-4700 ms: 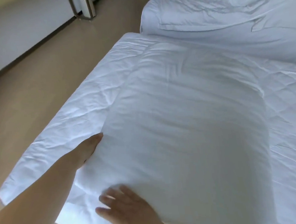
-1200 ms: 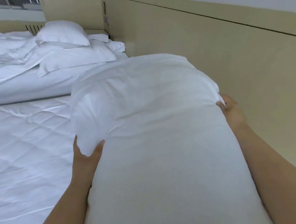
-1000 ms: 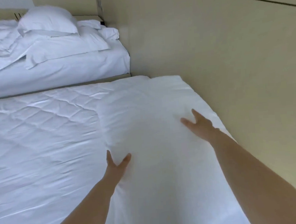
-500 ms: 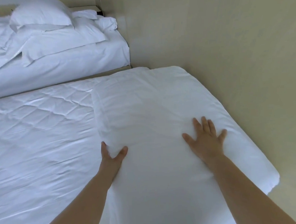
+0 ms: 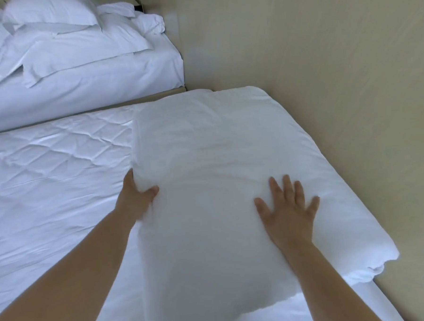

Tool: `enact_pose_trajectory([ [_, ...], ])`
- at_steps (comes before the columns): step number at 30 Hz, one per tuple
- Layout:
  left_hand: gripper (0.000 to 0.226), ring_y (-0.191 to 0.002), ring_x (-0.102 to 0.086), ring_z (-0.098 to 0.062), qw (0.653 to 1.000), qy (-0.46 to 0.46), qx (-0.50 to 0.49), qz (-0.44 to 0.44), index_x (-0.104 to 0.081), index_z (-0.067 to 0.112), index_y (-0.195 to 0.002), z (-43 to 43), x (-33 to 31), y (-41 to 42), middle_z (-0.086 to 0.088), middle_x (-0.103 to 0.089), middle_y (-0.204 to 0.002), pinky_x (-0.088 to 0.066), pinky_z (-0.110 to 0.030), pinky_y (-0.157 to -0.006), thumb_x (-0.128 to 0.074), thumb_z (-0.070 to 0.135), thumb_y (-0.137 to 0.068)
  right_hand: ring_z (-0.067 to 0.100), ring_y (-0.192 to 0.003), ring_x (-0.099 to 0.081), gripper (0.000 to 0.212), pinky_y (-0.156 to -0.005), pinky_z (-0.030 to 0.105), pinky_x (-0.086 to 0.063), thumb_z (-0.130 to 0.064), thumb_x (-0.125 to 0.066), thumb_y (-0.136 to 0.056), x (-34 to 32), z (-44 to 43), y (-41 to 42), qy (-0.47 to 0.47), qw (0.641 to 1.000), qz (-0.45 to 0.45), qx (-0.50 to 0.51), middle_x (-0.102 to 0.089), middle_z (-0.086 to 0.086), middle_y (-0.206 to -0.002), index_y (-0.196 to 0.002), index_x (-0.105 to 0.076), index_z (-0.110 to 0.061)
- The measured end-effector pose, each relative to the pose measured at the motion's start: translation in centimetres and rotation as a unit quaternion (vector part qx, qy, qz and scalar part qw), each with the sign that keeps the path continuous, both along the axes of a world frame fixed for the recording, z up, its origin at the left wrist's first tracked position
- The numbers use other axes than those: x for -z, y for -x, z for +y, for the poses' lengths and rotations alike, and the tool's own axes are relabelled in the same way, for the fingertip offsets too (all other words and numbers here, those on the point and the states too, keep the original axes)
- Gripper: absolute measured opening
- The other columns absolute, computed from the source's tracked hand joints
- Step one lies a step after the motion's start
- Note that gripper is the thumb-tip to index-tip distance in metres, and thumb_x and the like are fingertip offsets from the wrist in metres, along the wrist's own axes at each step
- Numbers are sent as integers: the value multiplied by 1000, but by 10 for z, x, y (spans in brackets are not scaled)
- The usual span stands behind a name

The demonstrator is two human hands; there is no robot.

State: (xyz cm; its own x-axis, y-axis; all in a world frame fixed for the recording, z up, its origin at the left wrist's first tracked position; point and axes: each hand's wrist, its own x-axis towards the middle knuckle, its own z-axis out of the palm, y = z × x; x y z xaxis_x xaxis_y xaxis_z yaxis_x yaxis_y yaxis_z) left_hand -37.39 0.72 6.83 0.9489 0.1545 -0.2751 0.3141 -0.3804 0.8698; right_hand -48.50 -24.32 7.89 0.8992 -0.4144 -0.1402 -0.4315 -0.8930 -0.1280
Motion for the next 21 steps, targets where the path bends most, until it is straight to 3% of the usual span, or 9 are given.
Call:
enact_pose_trajectory([
  [2,74,-131,-35,-34,996,-58,-4,69,-16,15,-147,-3,14,14,-18,-31,-146,-30,-40,-107,-60,25,-87,21,-143,13,83,-111,50,13,-67,11,-73,13,8,5,11,1000,0,-5,12,-1,-156,-147,6,-29],
  [4,71,-140,-18,-31,988,-138,-24,57,-10,19,-148,-10,16,27,-14,-11,-154,-15,-40,-112,-50,36,-91,20,-143,14,97,-108,48,17,-62,22,-57,21,9,10,9,1000,2,-6,11,-1,-156,-147,6,-29],
  [6,67,-143,-3,-25,975,-216,-9,-55,-11,20,-148,-21,4,34,-10,0,-156,-1,-36,-114,-45,38,-93,17,-143,13,93,-106,43,20,-66,16,-62,18,2,13,2,1000,-2,10,11,-2,-156,-147,5,-29],
  [9,65,-144,4,-18,937,-265,147,-175,-10,23,-147,-49,-12,28,-6,3,-156,7,-29,-113,-37,48,-93,16,-143,11,67,-111,45,14,-58,-19,-92,4,-26,13,-25,997,-28,73,10,-2,-156,-147,3,-27],
  [11,84,-143,9,-14,892,-321,277,-156,-2,30,-147,-75,-11,27,0,9,-156,12,-30,-112,-8,72,-74,16,-144,7,64,-113,46,7,-51,-26,-94,4,-51,18,-38,992,-35,114,7,-3,-157,-148,0,-27],
  [13,105,-142,16,-13,843,-380,357,-135,7,34,-146,-92,2,33,3,15,-155,17,-35,-111,17,76,-50,15,-144,3,62,-114,42,1,-48,-24,-95,16,-72,33,-56,985,-25,160,4,-2,-157,-148,-1,-26],
  [15,122,-141,19,-14,822,-401,385,-122,12,34,-145,-98,22,38,4,19,-154,23,-34,-106,33,82,-34,16,-144,-2,56,-115,38,-2,-41,-20,-98,32,-85,55,-93,966,-32,239,-2,1,-157,-148,-5,-20],
  [19,106,-141,19,-14,813,-419,392,-100,15,32,-144,-96,35,37,2,20,-154,20,-34,-109,22,73,-46,21,-144,-3,52,-114,38,0,-27,-19,-97,32,-94,72,-136,905,-64,399,-8,8,-156,-146,-18,-10],
  [21,103,-141,19,-14,812,-421,394,-95,15,32,-144,-96,36,31,3,20,-154,19,-34,-109,21,68,-48,22,-144,0,52,-113,37,3,-20,-28,-96,12,-87,48,-106,904,-148,387,-5,10,-156,-146,-18,-9],
])
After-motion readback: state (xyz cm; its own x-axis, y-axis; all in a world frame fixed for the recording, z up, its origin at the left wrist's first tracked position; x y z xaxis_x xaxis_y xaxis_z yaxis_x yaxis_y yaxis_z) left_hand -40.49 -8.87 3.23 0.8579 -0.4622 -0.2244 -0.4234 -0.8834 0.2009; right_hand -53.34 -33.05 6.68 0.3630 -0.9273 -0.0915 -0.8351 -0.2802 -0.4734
